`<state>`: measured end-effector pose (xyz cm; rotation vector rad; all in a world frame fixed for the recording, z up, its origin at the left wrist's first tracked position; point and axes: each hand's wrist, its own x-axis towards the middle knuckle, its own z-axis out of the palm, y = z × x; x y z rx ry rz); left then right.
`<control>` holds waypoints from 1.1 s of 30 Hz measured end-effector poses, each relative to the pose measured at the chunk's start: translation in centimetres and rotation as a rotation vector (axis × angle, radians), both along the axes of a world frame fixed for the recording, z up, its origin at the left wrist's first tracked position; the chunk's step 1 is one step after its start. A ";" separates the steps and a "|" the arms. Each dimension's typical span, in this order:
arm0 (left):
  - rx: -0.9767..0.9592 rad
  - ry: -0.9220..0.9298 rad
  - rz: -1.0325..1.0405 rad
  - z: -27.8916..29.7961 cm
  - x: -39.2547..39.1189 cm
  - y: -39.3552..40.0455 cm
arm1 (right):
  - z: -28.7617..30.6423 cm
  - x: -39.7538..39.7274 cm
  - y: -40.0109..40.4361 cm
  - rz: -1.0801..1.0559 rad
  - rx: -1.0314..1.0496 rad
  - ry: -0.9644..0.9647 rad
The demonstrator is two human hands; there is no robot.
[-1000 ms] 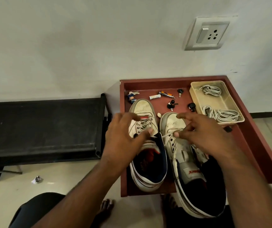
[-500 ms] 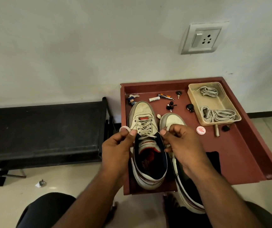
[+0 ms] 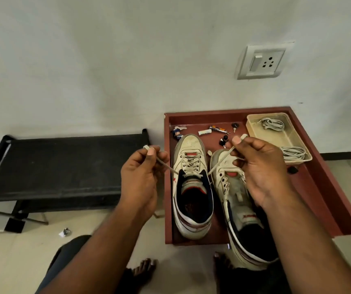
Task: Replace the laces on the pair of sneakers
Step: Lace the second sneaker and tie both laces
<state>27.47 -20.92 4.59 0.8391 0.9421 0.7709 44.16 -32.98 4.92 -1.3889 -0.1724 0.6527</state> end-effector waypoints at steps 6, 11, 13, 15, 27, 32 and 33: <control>0.262 -0.032 -0.142 6.3 -0.1 1.3 | 5.3 -0.8 1.0 0.058 0.058 -0.240; 0.462 0.034 -0.208 10.9 0.8 1.1 | 8.9 -3.2 2.9 0.230 0.002 -0.531; 0.505 0.047 -0.195 12.3 1.0 1.0 | 10.5 -3.6 3.4 0.254 0.021 -0.608; 0.557 0.065 -0.174 13.4 1.2 0.9 | 11.7 -3.8 3.6 0.265 0.015 -0.666; 0.673 0.089 -0.118 17.0 1.6 -0.7 | 14.5 -4.0 3.2 0.266 -0.020 -0.877; 0.670 0.069 -0.142 17.7 1.4 -0.9 | 15.4 -4.7 3.0 0.261 -0.045 -0.926; 0.678 0.066 -0.146 17.8 1.4 -1.0 | 15.5 -4.8 3.0 0.260 -0.047 -0.936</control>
